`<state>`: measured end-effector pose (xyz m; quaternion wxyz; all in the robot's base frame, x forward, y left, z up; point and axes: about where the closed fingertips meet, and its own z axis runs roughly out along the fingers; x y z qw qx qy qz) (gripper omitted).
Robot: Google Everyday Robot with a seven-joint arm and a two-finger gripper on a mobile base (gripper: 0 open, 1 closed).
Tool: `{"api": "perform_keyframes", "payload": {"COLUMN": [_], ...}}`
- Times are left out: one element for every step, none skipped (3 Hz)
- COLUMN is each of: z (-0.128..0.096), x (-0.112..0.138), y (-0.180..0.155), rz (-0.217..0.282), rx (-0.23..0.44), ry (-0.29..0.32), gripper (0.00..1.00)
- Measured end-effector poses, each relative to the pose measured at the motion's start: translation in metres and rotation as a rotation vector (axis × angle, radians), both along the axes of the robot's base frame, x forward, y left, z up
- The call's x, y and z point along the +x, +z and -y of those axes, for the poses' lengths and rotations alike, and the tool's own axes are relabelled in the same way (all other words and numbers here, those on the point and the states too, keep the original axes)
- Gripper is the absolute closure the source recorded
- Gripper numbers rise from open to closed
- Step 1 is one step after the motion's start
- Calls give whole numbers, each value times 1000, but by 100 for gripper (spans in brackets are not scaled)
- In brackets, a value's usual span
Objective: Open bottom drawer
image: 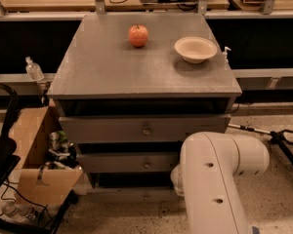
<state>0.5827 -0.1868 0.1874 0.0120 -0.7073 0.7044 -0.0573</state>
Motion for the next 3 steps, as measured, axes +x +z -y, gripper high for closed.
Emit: {"api": "perform_keyframes", "payload": {"z": [0, 0, 0], "x": [0, 0, -1], "y": [0, 0, 0], "rz": [0, 0, -1], "rx": [0, 0, 0], "ry": [0, 0, 0], "gripper": [73, 50, 19]}}
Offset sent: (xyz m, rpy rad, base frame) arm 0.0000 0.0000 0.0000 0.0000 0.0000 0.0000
